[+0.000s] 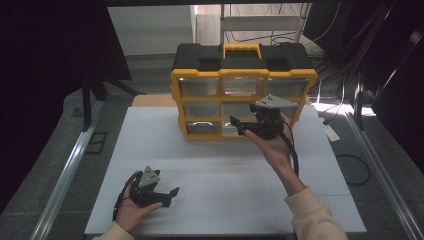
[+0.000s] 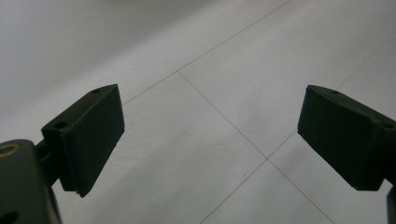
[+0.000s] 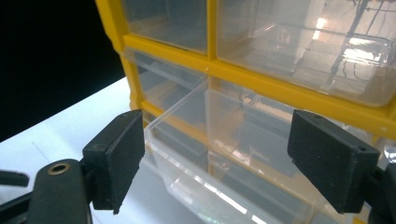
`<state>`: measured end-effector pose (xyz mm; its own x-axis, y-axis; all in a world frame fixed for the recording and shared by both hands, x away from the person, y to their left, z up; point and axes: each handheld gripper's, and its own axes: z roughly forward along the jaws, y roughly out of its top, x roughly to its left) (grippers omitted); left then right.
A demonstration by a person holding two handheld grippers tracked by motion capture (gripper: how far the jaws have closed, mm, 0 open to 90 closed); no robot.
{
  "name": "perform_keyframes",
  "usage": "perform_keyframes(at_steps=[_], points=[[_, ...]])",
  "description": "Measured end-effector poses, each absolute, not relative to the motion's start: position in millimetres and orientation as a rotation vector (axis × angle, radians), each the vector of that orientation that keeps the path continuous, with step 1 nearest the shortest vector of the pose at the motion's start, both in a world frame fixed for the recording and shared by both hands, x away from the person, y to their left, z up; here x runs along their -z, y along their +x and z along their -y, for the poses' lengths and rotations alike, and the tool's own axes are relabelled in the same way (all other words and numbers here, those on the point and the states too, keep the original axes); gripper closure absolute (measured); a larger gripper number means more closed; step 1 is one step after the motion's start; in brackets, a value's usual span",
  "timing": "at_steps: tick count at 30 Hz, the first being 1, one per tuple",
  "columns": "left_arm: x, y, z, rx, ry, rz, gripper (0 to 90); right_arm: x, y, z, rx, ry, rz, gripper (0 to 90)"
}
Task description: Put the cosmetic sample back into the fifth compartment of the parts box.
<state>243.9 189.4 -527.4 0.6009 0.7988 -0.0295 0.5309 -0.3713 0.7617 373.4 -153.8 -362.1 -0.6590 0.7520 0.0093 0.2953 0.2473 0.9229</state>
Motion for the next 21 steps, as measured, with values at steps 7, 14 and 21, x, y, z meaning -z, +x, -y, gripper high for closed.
perform_keyframes(at_steps=[7, 14, 21], points=[[526, 243, -189, -0.447, 2.057, -1.054, 7.8, 361, 358, 168, -1.426, 0.927, -2.093, 19.8], [525, 241, -189, -0.448, 2.047, -1.058, 7.8, 363, 345, 182, -1.418, 0.910, -2.094, 20.3], [523, 241, -189, -0.455, 2.041, -1.061, 7.8, 373, 336, 196, -1.470, 0.931, -2.119, 20.4]])
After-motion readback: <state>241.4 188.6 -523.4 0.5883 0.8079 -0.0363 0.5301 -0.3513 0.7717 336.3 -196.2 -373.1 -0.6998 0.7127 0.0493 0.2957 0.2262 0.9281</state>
